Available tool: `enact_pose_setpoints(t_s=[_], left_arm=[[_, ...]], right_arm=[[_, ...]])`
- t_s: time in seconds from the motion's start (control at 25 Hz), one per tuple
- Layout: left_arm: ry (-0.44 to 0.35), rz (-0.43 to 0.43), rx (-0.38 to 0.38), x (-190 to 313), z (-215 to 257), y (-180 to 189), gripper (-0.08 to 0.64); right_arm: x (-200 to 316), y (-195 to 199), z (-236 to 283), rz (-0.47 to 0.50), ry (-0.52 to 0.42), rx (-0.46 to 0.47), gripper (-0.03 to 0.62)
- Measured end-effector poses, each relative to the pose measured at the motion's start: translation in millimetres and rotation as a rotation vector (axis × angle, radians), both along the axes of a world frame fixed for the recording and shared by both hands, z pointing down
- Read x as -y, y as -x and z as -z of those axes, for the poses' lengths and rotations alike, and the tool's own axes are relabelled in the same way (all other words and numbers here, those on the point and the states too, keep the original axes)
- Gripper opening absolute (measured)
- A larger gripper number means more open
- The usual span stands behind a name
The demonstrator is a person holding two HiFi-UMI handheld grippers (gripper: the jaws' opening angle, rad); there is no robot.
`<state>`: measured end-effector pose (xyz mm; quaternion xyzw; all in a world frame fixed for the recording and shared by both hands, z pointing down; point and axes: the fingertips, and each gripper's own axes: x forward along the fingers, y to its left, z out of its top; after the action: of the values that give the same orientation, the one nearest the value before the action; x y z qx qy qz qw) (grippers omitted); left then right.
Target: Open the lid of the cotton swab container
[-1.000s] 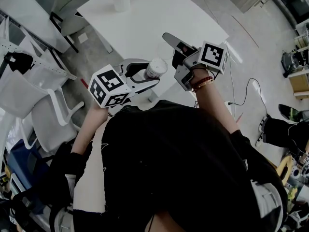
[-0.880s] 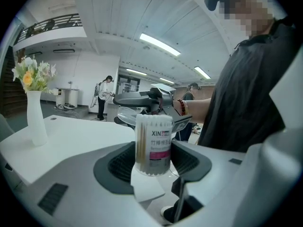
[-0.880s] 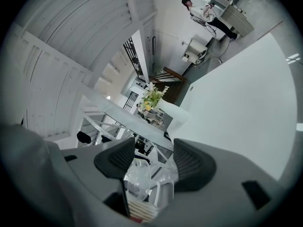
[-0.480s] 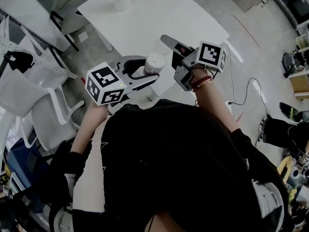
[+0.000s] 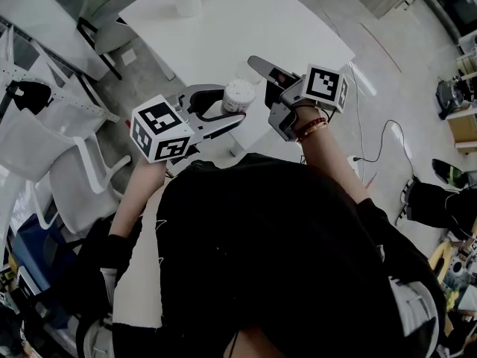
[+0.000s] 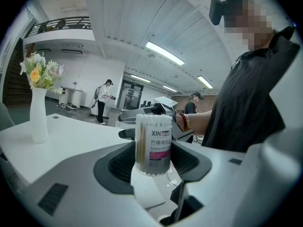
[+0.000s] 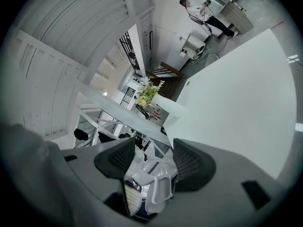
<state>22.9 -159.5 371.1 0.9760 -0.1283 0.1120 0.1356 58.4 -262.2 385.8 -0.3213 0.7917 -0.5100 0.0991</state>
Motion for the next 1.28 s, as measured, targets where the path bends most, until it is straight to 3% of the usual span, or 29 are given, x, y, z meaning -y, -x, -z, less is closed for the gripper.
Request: enact_pose_setpoints(t_s=[0.96,1.28], left_arm=[[-0.005,0.012,-0.020,6,5,1,0.247],[0.019,0.067,-0.016,15,-2,10,0.247]], right_arm=[[-7,7,-12,0.019,0.069,0.050,0.255],[-1,1,4,-0.018,0.011,0.060,0.244]])
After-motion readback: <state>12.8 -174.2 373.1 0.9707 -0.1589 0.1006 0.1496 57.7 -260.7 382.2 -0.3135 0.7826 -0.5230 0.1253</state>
